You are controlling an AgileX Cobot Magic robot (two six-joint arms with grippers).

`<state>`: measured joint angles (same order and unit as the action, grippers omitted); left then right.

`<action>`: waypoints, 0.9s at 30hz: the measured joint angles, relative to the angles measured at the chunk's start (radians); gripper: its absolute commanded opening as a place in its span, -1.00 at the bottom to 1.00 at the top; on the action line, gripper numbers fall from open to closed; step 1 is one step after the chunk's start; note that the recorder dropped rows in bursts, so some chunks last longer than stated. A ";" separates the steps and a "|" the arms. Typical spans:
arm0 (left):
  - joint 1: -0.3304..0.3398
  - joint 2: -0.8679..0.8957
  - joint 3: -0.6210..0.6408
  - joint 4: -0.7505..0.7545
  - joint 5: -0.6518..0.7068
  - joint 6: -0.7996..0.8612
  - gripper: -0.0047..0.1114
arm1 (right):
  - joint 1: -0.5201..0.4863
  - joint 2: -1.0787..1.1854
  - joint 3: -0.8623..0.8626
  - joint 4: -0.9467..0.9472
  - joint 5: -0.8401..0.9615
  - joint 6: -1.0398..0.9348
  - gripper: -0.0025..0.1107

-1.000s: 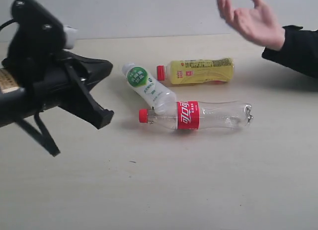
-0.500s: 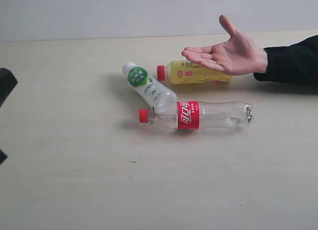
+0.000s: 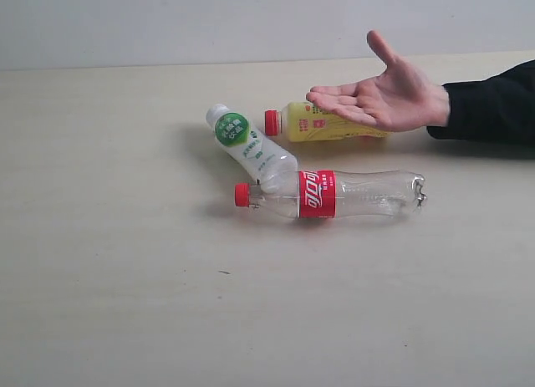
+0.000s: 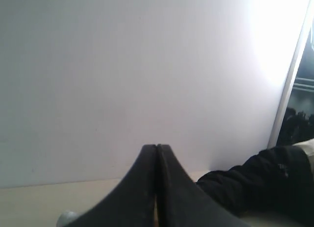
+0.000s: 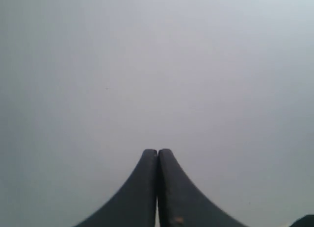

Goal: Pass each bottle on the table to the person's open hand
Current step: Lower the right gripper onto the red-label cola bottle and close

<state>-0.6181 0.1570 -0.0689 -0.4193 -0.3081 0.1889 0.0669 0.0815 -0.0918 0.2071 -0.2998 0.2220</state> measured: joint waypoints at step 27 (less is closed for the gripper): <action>0.000 -0.152 0.066 -0.009 0.211 -0.035 -0.92 | 0.053 1.465 -1.291 -0.048 1.427 -1.188 -0.43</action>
<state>-0.6181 0.0051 -0.0033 -0.4287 -0.0966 0.1538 0.1202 1.5465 -1.3830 0.1589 1.1275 -0.9659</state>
